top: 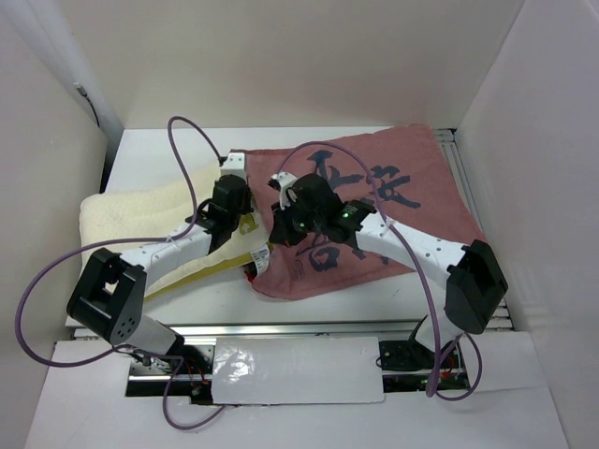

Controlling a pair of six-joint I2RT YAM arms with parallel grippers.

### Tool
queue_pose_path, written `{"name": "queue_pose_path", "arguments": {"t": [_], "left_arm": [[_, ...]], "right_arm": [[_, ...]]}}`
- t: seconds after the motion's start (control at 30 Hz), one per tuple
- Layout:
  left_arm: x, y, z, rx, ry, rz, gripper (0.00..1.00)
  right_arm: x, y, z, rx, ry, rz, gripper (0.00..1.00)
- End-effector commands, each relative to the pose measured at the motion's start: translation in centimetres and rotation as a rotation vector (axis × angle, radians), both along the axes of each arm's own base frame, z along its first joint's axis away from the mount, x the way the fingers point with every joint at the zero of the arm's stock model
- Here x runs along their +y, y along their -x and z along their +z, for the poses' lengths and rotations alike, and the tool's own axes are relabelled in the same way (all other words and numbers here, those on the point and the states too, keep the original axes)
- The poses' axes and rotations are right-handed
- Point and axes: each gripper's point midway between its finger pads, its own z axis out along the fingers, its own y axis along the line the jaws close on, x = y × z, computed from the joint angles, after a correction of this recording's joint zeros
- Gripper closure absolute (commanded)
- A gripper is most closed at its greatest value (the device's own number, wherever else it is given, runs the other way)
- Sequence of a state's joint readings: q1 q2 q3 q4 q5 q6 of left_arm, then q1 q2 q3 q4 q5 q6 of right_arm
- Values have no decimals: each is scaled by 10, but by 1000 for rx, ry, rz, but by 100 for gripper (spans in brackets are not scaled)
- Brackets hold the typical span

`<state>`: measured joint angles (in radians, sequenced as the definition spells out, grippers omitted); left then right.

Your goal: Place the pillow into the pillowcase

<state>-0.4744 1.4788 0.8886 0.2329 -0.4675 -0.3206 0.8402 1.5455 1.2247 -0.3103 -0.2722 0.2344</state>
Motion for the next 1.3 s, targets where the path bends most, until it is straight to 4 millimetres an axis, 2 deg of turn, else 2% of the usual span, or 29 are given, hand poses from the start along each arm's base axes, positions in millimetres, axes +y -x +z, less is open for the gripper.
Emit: {"name": "queue_pose_path", "arguments": {"t": [0.0, 0.03, 0.07, 0.13, 0.17, 0.2, 0.23, 0.3, 0.37, 0.4, 0.43, 0.47, 0.53, 0.63, 0.67, 0.7, 0.73, 0.77, 0.8, 0.83, 0.9, 0.97, 1.0, 1.07, 1.17, 1.2, 1.23, 1.27], "left_arm": [[-19, -13, 51, -179, 169, 24, 100], [-25, -8, 57, -179, 216, 18, 100], [-29, -4, 58, -169, 239, 16, 100], [-28, 5, 52, -141, 299, 57, 100], [-20, 9, 47, -148, 339, 135, 100], [-20, 9, 47, -148, 339, 136, 100], [-10, 6, 52, -182, 399, 224, 100], [-10, 2, 37, -140, 413, 298, 100], [-19, 0, 39, -121, 423, 366, 100], [-29, 0, 37, -106, 412, 366, 100], [-33, -2, 24, -81, 404, 406, 100], [-39, -3, 27, -56, 392, 409, 100], [-45, -2, 20, -24, 379, 417, 100], [-45, 7, 23, 16, 363, 392, 99], [-38, 15, 20, 33, 322, 383, 73], [-33, 24, 34, 28, 331, 365, 60], [-29, 33, 37, 45, 301, 339, 43], [-22, 44, 34, 82, 262, 304, 7], [-20, 51, 39, 96, 254, 286, 0], [-6, 58, 49, 96, 255, 282, 0], [8, 82, 33, 216, 208, 253, 0], [25, 93, 32, 259, 212, 256, 0], [30, 103, 19, 310, 205, 243, 0], [41, 109, 9, 342, 204, 226, 0], [30, 109, -9, 356, 183, 95, 0], [19, 109, -11, 362, 182, 7, 0], [12, 109, -22, 376, 178, -40, 0], [3, 102, -19, 345, 199, -84, 0]], "right_arm": [[13, 9, 33, 28, -114, 49, 100], [16, 3, 41, 17, -151, 41, 100], [15, -2, 41, 21, -166, 21, 100], [21, -5, 51, 67, -241, 17, 100], [22, -8, 54, 112, -276, 18, 100], [26, -2, 61, 112, -309, 66, 100], [32, 2, 66, 149, -347, 83, 100], [35, 6, 78, 155, -403, 127, 100], [36, 2, 73, 168, -407, 101, 100], [36, 2, 70, 179, -408, 96, 100], [37, 2, 73, 190, -421, 88, 100], [39, 0, 71, 189, -422, 89, 100], [39, 1, 71, 200, -425, 83, 100], [32, -8, 50, 226, -376, 14, 100], [30, -9, 43, 233, -359, -5, 100], [25, -17, 37, 226, -348, -44, 100], [20, -20, 28, 238, -336, -60, 100], [18, -20, 26, 242, -327, -71, 100], [14, -22, 19, 255, -314, -86, 100], [11, -28, 15, 249, -304, -100, 100], [9, -29, 11, 243, -288, -108, 100], [8, -28, 5, 248, -273, -106, 100], [8, -30, 5, 236, -268, -111, 100], [7, -30, -1, 239, -251, -108, 100], [5, -33, -8, 236, -231, -122, 100], [6, -35, -4, 221, -236, -116, 100], [5, -34, -6, 229, -229, -117, 100], [5, -35, -10, 231, -220, -127, 100]]}}
